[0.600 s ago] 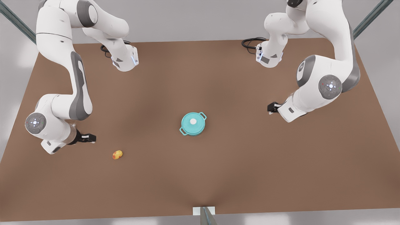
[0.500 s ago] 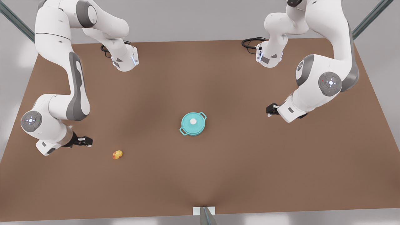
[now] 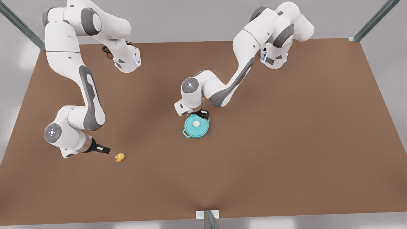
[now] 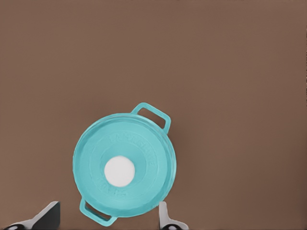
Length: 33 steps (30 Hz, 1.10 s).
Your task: Open the pot lid and put the potato into the pot
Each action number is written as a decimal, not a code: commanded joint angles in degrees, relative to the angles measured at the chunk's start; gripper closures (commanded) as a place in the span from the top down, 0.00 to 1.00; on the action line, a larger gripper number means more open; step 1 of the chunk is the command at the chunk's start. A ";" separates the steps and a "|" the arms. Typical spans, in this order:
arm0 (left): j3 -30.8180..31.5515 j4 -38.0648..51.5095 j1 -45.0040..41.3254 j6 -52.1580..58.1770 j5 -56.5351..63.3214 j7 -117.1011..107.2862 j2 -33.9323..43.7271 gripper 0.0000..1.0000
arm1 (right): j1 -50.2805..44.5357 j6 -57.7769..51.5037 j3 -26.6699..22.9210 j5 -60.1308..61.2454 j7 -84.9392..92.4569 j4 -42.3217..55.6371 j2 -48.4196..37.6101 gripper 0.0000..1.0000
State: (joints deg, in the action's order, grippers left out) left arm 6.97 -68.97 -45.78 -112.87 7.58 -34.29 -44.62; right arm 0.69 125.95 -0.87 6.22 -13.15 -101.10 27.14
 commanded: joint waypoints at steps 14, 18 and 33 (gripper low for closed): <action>-0.46 -0.38 0.69 -7.27 4.63 -38.13 -4.07 1.00 | -12.21 13.71 -9.41 4.33 -31.68 2.40 7.92 1.00; -0.46 -0.64 0.61 -8.41 4.72 -38.13 -4.77 1.00 | -11.68 17.14 -10.20 4.24 -32.38 2.22 9.95 1.00; -0.55 -1.17 0.87 -8.85 6.04 -36.99 -5.92 0.33 | -24.95 17.49 -21.19 4.07 -34.75 -1.12 13.99 1.00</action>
State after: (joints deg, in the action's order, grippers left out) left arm 6.43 -70.13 -44.97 -121.94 13.75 -66.61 -50.66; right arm -24.14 142.99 -22.06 10.24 -41.18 -102.20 41.04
